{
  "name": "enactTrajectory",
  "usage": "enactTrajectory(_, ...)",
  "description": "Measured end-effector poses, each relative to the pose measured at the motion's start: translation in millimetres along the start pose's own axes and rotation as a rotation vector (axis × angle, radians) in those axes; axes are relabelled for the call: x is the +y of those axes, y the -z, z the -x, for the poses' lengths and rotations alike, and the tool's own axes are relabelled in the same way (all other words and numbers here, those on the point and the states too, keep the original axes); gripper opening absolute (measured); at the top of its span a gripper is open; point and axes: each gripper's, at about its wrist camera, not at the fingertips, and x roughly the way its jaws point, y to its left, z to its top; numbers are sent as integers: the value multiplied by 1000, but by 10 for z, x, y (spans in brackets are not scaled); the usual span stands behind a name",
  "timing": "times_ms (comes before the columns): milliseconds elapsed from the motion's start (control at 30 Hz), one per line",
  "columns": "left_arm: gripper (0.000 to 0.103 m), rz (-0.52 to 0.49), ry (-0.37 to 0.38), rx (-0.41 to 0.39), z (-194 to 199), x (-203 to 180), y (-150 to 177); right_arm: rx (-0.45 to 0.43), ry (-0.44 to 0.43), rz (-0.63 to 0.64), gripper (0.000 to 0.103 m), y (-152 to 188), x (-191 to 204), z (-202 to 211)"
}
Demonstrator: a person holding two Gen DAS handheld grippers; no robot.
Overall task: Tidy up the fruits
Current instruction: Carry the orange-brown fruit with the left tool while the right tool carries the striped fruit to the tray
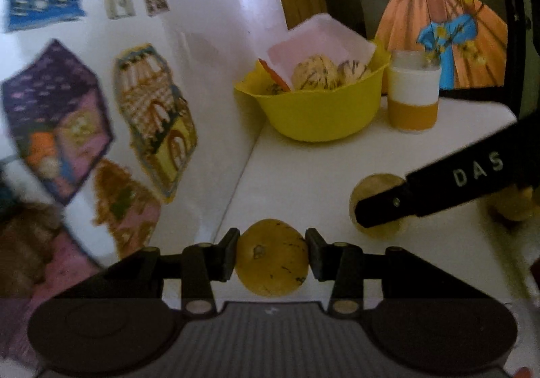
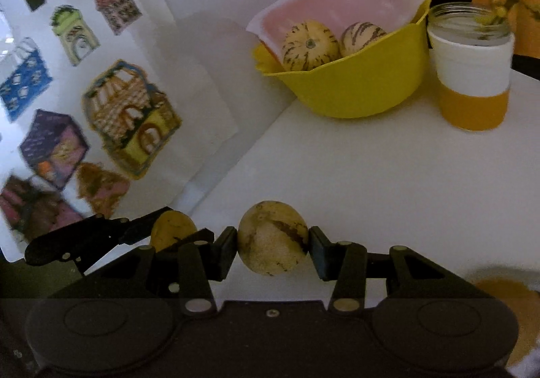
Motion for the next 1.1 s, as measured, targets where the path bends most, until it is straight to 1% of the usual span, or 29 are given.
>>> enactTrajectory(167, 45, 47, 16, -17, 235, -8, -37, -25, -12, -4, 48, 104, 75, 274)
enactTrajectory(433, 45, 107, 49, -51, 699, -72, -57, -88, -9, 24, 48, 323, 178, 898)
enactTrajectory(667, 45, 111, 92, -74, 1045, -283, 16, -135, -9, 20, 48, 566, 265, 1380)
enactTrajectory(833, 46, 106, 122, -78, 1273, -464, 98, -158, -1, 1, 48, 814, 291, 1699)
enactTrajectory(1100, 46, 111, 168, -72, 1516, -736, 214, -162, 22, -64, 48, 1272, 171, 2126)
